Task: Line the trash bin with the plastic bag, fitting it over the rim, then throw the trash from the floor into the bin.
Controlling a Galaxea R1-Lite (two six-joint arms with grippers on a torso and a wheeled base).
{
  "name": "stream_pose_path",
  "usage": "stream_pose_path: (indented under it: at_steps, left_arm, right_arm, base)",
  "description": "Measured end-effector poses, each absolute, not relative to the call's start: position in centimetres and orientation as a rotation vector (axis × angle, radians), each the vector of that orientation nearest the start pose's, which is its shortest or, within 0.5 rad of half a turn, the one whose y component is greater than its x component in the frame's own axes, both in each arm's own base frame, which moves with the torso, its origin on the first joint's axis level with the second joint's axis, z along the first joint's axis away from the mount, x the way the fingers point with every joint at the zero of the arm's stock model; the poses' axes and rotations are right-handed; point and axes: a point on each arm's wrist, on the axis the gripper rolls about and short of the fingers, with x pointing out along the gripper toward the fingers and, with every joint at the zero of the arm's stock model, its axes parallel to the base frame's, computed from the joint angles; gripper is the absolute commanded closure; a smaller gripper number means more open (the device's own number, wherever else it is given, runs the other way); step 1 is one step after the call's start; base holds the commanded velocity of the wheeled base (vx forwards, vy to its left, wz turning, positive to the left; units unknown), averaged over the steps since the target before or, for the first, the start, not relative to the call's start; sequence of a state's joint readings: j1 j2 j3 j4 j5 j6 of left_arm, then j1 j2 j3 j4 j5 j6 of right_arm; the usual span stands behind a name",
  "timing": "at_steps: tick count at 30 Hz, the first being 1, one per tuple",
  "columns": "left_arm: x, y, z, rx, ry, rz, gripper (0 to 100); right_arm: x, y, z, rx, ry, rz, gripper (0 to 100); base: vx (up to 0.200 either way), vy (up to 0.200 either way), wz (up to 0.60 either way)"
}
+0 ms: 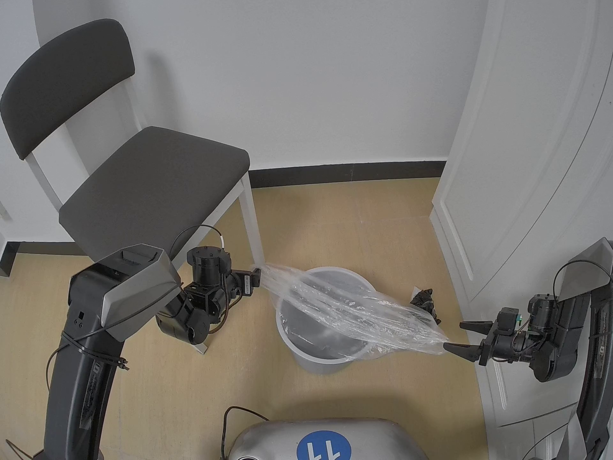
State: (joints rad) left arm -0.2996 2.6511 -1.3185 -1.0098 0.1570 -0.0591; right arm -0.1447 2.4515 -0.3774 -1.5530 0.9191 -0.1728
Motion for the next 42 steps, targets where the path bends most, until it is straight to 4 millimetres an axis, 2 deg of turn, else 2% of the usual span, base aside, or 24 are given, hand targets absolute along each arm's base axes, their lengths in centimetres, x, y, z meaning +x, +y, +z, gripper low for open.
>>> stream_pose_path:
  at_steps: [5, 10, 13, 17, 22, 30, 32, 36, 42]
  left_arm:
    - [45.7, -13.4, -4.4, 0.013, 0.319, -0.123, 0]
    - [45.4, -13.6, -4.3, 0.014, 0.32, -0.128, 0]
    - [45.2, -13.7, -4.2, 0.015, 0.323, -0.132, 0]
    - [44.8, -14.0, -3.8, 0.016, 0.323, -0.142, 0]
    - [44.3, -14.3, -3.2, 0.015, 0.318, -0.153, 0]
    - [43.6, -14.6, -2.5, 0.017, 0.31, -0.167, 0]
    - [43.5, -14.5, -2.4, 0.018, 0.309, -0.168, 0]
    - [43.3, -14.7, -2.4, 0.019, 0.311, -0.174, 0]
    - [42.9, -14.9, -2.2, 0.02, 0.305, -0.183, 0]
  right_arm:
    - [29.4, -3.2, -4.3, 0.115, 0.381, 0.782, 0]
    - [29.5, -3.0, -3.5, 0.103, 0.362, 0.779, 0]
    - [29.6, -2.4, -2.5, 0.087, 0.348, 0.761, 0]
    - [29.9, -0.6, -0.9, 0.049, 0.339, 0.664, 0]
    - [30.5, 3.5, 1.0, -0.001, 0.304, 0.514, 0]
    - [33.0, 11.6, 4.1, -0.14, 0.08, 0.605, 0]
    - [33.4, 13.6, 4.3, -0.191, 0.062, 0.648, 0]
    - [34.2, 16.2, 4.1, -0.26, 0.054, 0.698, 0]
    - [35.4, 18.3, 3.1, -0.354, 0.122, 0.668, 0]
  base:
    - [0.0, 0.0, 0.0]
    - [0.0, 0.0, 0.0]
    - [0.0, 0.0, 0.0]
    - [0.0, 0.0, 0.0]
    - [0.0, 0.0, 0.0]
    - [0.0, 0.0, 0.0]
    - [0.0, 0.0, 0.0]
    - [0.0, 0.0, 0.0]
    - [0.0, 0.0, 0.0]
